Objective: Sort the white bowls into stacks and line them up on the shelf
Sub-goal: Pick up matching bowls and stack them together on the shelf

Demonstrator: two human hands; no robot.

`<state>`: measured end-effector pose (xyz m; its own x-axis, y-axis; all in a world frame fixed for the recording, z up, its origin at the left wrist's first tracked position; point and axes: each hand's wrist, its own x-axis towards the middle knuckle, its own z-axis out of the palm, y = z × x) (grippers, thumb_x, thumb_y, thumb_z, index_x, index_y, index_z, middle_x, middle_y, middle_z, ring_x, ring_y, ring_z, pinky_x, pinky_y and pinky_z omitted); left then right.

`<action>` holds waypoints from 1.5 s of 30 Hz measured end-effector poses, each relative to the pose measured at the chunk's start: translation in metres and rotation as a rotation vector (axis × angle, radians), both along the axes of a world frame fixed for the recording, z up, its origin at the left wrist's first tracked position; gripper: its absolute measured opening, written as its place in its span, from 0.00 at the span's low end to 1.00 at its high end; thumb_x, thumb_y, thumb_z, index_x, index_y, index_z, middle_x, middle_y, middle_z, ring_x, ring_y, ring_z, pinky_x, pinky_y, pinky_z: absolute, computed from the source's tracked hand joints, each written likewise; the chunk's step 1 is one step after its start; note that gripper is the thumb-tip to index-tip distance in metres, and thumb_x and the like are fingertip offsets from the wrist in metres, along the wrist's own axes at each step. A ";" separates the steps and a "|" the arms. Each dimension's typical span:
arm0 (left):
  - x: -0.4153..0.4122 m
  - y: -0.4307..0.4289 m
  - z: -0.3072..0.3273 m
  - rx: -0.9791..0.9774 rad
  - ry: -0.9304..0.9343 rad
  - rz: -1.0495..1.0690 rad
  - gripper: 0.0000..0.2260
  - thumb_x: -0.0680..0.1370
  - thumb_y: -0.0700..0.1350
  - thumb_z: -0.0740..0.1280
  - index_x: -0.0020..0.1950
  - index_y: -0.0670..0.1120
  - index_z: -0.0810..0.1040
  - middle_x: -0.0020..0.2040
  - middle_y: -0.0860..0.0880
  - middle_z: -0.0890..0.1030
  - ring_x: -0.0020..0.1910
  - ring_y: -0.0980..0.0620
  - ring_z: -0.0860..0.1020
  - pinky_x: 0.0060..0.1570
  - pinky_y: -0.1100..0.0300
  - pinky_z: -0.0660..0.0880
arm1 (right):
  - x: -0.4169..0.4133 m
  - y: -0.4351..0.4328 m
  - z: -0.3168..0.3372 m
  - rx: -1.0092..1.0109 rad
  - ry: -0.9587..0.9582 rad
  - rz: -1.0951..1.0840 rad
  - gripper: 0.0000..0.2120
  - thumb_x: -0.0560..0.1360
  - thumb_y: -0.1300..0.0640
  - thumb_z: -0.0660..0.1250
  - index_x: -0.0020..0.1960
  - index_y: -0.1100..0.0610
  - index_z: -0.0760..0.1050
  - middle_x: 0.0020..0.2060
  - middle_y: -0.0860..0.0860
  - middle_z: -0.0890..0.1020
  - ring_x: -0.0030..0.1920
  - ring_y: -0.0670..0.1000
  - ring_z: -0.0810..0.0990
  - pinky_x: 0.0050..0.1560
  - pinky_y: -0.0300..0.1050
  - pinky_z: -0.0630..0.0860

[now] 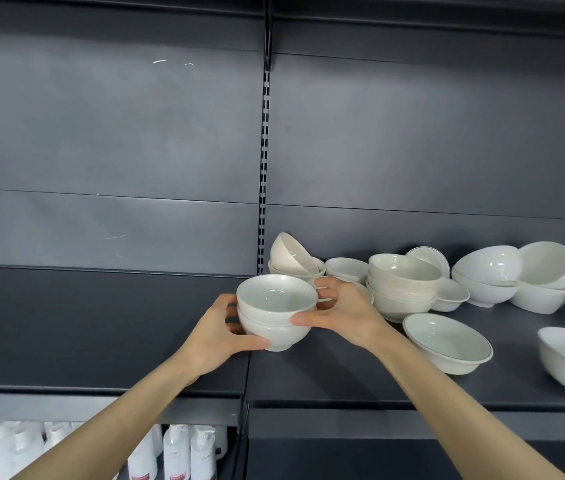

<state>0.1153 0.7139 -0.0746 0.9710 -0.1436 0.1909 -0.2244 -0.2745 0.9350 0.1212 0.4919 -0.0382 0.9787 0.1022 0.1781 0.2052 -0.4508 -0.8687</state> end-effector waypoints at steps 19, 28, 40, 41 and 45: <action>-0.026 -0.008 0.000 0.136 -0.041 0.297 0.14 0.69 0.44 0.77 0.50 0.45 0.77 0.45 0.52 0.82 0.43 0.55 0.81 0.44 0.63 0.74 | -0.016 -0.013 0.009 -0.079 -0.082 -0.044 0.22 0.67 0.54 0.78 0.57 0.56 0.76 0.55 0.45 0.79 0.54 0.46 0.80 0.54 0.42 0.77; -0.054 -0.066 -0.012 0.168 -0.058 0.127 0.06 0.73 0.45 0.73 0.48 0.46 0.80 0.42 0.51 0.82 0.38 0.60 0.78 0.39 0.74 0.72 | -0.023 -0.076 0.011 -0.157 -0.116 -0.208 0.15 0.69 0.55 0.76 0.54 0.58 0.79 0.51 0.49 0.81 0.51 0.51 0.80 0.53 0.40 0.73; -0.012 -0.148 -0.014 0.167 0.031 0.123 0.33 0.77 0.48 0.69 0.76 0.41 0.57 0.74 0.45 0.65 0.73 0.48 0.65 0.71 0.51 0.63 | 0.013 -0.117 0.006 -0.291 -0.064 -0.053 0.17 0.70 0.53 0.75 0.57 0.57 0.80 0.51 0.55 0.82 0.54 0.52 0.80 0.57 0.41 0.73; -0.007 -0.150 -0.013 0.166 0.039 0.139 0.34 0.76 0.48 0.69 0.76 0.41 0.56 0.74 0.45 0.65 0.73 0.48 0.65 0.71 0.52 0.63 | 0.015 -0.118 0.007 -0.305 -0.063 -0.027 0.18 0.71 0.53 0.75 0.58 0.58 0.79 0.51 0.54 0.82 0.54 0.52 0.79 0.56 0.39 0.72; 0.007 -0.158 -0.016 0.198 0.037 0.198 0.33 0.74 0.51 0.71 0.74 0.42 0.61 0.73 0.46 0.67 0.72 0.49 0.66 0.71 0.51 0.64 | 0.024 -0.119 0.007 -0.355 -0.045 0.080 0.20 0.73 0.53 0.72 0.63 0.60 0.77 0.43 0.50 0.78 0.45 0.48 0.77 0.46 0.35 0.69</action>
<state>0.1218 0.5562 -0.0908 0.9897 0.0188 0.1422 -0.1150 -0.4882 0.8651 0.1452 0.3733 -0.0309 0.9572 0.2411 0.1601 0.2860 -0.7035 -0.6506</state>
